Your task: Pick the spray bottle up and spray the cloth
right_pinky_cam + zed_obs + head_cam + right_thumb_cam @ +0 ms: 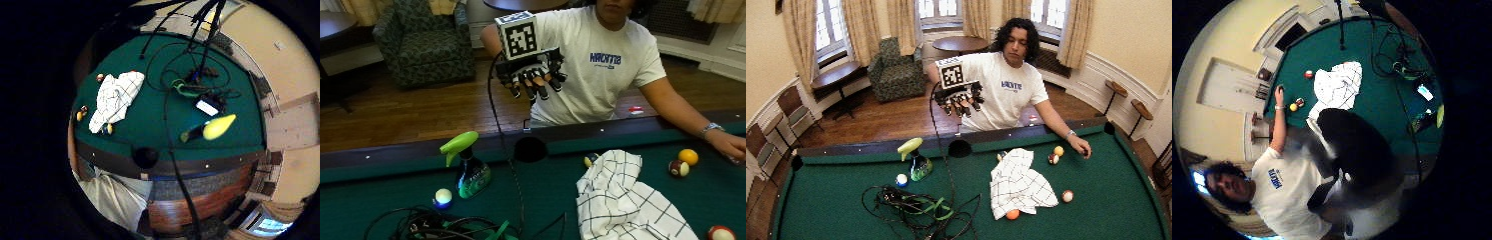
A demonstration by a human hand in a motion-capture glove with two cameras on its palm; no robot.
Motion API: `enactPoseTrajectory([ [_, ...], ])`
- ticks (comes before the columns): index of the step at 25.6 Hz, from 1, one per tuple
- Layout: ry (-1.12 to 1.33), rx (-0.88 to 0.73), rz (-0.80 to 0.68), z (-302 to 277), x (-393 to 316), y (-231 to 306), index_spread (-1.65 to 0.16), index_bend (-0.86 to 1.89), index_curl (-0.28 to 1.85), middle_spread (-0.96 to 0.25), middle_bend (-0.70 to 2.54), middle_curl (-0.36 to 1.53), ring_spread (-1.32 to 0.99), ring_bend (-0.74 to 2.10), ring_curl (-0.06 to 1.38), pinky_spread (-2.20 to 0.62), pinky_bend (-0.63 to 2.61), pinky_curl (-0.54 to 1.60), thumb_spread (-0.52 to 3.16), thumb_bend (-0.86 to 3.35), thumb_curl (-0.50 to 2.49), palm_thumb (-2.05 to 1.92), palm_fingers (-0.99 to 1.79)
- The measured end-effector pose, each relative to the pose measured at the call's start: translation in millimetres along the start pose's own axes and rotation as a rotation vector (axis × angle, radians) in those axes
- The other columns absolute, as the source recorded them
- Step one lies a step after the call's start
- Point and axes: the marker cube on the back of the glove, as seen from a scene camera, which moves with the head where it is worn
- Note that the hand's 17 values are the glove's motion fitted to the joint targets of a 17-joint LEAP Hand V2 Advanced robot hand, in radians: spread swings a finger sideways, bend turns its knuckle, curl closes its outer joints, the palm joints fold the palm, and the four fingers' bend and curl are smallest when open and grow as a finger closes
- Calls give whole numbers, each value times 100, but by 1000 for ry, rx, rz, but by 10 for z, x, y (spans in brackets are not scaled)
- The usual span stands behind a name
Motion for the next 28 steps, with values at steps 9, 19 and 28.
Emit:
enactPoseTrajectory([
  [9, 16, -6, 29, 21, 110, 31, -43, 16, 21, -8, 20, 22, -4, 31, 19, 23, 34, 24, 114, 10, 14, 29, 37],
  [19, -259, 188, 86, 365, 580, 425, -44, 15, 23, -7, 19, 25, -4, 31, 22, 24, 33, 27, 121, 7, 17, 31, 36],
  [28, -551, 330, 324, 962, 1034, 895, -44, 15, 25, -6, 19, 27, -4, 32, 24, 24, 34, 29, 120, 2, 19, 31, 38],
])
